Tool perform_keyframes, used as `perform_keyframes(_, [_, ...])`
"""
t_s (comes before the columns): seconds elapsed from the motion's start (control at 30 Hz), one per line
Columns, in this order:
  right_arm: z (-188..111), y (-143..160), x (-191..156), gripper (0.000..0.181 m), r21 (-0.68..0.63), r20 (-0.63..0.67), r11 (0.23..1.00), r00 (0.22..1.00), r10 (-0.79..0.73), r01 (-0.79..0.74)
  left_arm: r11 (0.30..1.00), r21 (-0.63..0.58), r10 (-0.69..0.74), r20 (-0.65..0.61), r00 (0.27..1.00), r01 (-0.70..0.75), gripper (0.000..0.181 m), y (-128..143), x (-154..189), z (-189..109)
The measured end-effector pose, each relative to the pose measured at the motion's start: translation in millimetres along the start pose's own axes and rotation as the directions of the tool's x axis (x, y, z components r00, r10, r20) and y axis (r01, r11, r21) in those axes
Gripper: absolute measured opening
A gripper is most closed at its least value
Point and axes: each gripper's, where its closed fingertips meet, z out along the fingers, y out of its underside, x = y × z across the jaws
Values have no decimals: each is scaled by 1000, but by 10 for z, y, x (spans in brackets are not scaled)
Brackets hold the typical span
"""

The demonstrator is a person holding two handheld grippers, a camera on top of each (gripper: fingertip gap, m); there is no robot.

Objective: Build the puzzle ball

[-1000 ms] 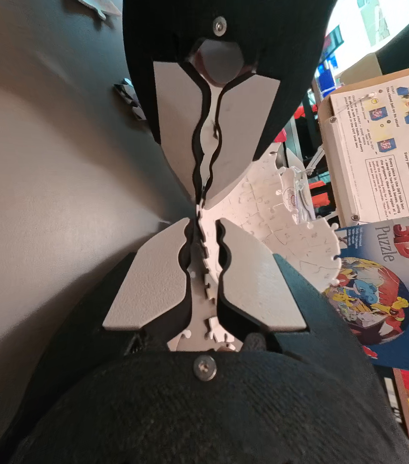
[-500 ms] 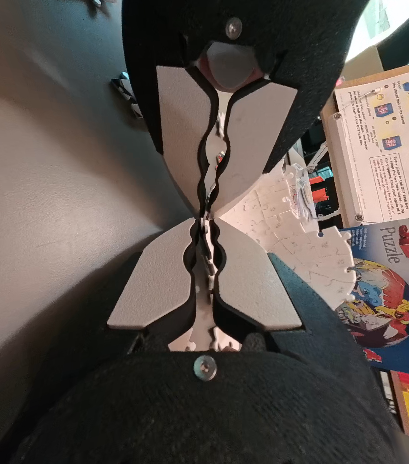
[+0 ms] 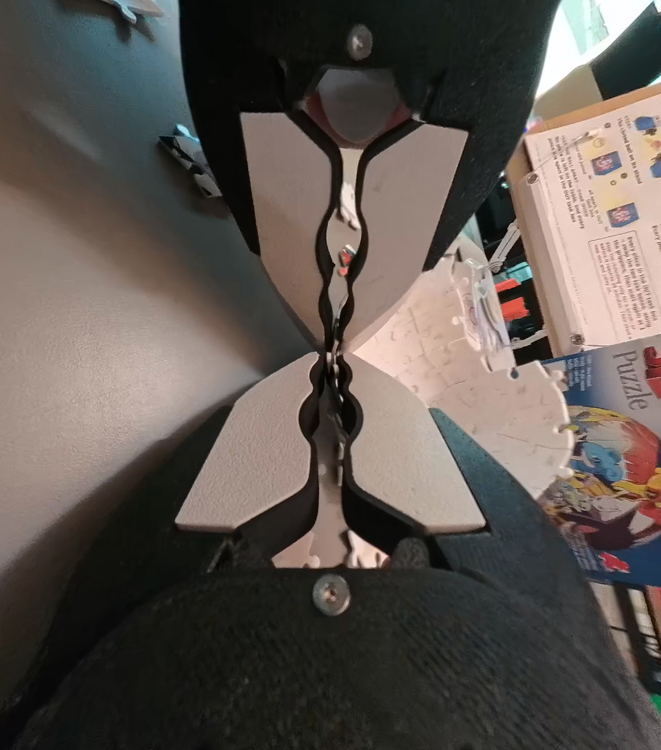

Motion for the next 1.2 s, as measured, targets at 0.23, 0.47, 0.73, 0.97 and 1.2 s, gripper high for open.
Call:
perform_keyframes(0.23, [-231,98,54,17,-25,-78,999,996,-34,32,999,-20,29,32,999,-28,2,16,25,15])
perform_keyframes(0.47, [-222,116,23,10,-49,-86,995,992,-93,89,997,-40,69,48,996,-67,2,24,29,24])
perform_keyframes(0.73, [-104,71,-36,8,-81,-82,980,979,-188,181,997,-36,67,53,996,-65,2,-2,33,34])
perform_keyframes(0.97, [-94,68,-48,5,-65,-93,989,986,-140,134,998,-30,48,50,998,-46,2,12,22,27])
perform_keyframes(1.2, [-95,74,-46,5,-71,-90,987,985,-149,143,994,-46,104,43,994,-102,2,11,17,32])
